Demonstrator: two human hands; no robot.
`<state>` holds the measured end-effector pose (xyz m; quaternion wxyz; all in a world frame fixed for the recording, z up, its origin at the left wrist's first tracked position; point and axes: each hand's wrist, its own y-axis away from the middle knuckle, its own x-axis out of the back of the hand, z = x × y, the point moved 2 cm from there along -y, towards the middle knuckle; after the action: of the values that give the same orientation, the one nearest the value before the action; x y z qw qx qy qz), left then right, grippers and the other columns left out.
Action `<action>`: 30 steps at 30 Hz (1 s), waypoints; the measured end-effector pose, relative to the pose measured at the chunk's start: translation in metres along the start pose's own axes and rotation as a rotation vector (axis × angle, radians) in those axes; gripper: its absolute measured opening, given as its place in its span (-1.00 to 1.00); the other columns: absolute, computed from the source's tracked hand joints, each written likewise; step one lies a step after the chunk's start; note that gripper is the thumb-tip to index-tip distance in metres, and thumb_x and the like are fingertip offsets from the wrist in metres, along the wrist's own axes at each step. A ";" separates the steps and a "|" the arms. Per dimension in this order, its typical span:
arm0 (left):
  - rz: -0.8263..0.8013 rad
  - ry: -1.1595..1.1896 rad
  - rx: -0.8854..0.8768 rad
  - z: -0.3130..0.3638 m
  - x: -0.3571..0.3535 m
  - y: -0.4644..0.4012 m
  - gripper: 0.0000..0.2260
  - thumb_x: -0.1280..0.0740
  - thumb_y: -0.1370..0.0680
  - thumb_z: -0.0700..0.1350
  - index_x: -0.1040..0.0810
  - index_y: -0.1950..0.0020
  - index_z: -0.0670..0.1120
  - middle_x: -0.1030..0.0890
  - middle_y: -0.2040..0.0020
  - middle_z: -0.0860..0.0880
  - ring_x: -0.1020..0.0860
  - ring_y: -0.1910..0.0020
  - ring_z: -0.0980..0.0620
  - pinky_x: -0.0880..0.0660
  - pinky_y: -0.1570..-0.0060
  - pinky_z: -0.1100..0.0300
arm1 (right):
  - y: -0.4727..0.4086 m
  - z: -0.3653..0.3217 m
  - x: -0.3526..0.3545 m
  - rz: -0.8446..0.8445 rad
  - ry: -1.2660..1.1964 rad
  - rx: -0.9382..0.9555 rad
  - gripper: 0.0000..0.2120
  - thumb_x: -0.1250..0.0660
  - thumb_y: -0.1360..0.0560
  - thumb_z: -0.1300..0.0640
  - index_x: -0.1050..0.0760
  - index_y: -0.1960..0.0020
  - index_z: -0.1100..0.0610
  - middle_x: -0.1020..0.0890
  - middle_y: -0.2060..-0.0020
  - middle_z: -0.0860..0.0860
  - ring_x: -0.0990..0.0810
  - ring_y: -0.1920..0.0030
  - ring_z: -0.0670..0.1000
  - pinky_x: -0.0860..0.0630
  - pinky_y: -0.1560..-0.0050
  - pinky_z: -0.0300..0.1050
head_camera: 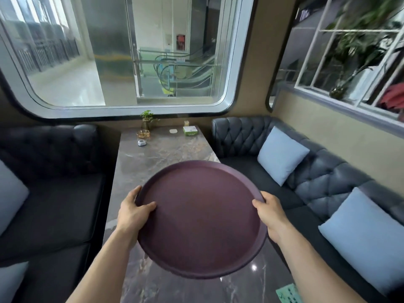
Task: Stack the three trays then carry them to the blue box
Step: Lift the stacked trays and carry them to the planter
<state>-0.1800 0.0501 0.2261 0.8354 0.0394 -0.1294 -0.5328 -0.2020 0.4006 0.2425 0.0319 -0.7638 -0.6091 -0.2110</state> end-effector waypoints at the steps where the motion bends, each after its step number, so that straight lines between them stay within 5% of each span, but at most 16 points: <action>1: -0.002 0.028 -0.009 0.008 0.002 0.003 -0.33 -0.50 -0.42 -0.25 -0.40 -0.49 0.04 -0.60 -0.27 -0.05 -0.62 -0.15 -0.10 -0.54 -0.23 -0.09 | 0.007 -0.005 0.003 0.022 -0.007 0.011 -0.73 -0.18 -0.60 0.30 -0.65 -0.01 0.12 -0.74 0.06 0.14 -0.70 -0.03 0.24 -0.61 -0.17 0.27; 5: -0.059 0.096 -0.054 0.037 0.003 0.016 -0.36 -0.48 -0.43 -0.29 -0.43 -0.47 0.03 -0.62 -0.17 -0.01 -0.65 -0.04 -0.05 -0.59 -0.13 -0.05 | 0.035 -0.027 0.023 0.113 -0.029 0.041 -0.75 -0.18 -0.57 0.31 -0.64 0.02 0.14 -0.72 0.03 0.19 -0.67 -0.07 0.27 -0.60 -0.16 0.27; 11: -0.189 0.103 -0.102 0.064 -0.024 0.032 -0.36 -0.48 -0.43 -0.28 -0.42 -0.48 0.01 -0.61 -0.22 -0.02 -0.62 -0.09 -0.08 -0.56 -0.16 -0.04 | 0.072 -0.040 0.071 0.274 -0.046 0.050 -0.74 -0.18 -0.58 0.30 -0.63 0.01 0.08 -0.72 0.08 0.08 -0.68 0.04 0.13 -0.63 0.10 -0.03; 15: -0.300 0.087 -0.131 0.074 -0.060 0.048 -0.35 -0.48 -0.43 -0.31 -0.40 -0.50 -0.03 -0.60 -0.25 -0.05 -0.61 -0.14 -0.10 -0.54 -0.19 -0.04 | 0.098 -0.029 0.112 0.359 -0.054 0.007 -0.77 -0.20 -0.60 0.24 -0.61 -0.13 0.12 -0.70 -0.02 0.09 -0.66 -0.04 0.18 -0.61 -0.16 0.17; 20: -0.470 0.054 -0.171 0.079 -0.120 0.079 -0.36 -0.46 -0.44 -0.31 -0.40 -0.48 0.00 -0.61 -0.25 -0.06 -0.62 -0.12 -0.10 -0.56 -0.18 -0.07 | 0.136 -0.005 0.171 0.471 -0.108 -0.030 -0.85 -0.41 -0.53 0.16 -0.64 -0.09 0.10 -0.74 0.03 0.06 -0.72 0.02 0.14 -0.65 -0.12 0.17; 27: -0.708 -0.064 -0.274 0.085 -0.204 0.157 -0.10 -0.62 -0.19 0.07 -0.37 -0.49 0.03 -0.59 -0.27 -0.01 -0.59 -0.21 -0.10 -0.53 -0.24 -0.13 | 0.210 0.046 0.257 0.706 -0.072 -0.092 -0.60 -0.64 -0.28 0.01 -0.61 -0.06 0.00 -0.74 0.06 -0.04 -0.72 0.05 0.03 -0.67 -0.01 0.03; 30: -0.810 -0.111 -0.320 0.087 -0.243 0.209 0.02 -0.64 -0.05 0.18 -0.38 -0.47 0.06 -0.60 -0.27 -0.01 -0.59 -0.20 -0.09 -0.53 -0.24 -0.12 | 0.259 0.072 0.294 0.826 -0.012 -0.133 -0.39 -0.68 -0.16 -0.10 -0.60 -0.14 0.04 -0.73 0.01 -0.03 -0.70 -0.02 0.06 -0.65 -0.12 0.08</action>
<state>-0.1158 0.3643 0.3106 0.5463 -0.0717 -0.0640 -0.8321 0.1129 0.6259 0.3375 0.0607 -0.9455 -0.2368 -0.2150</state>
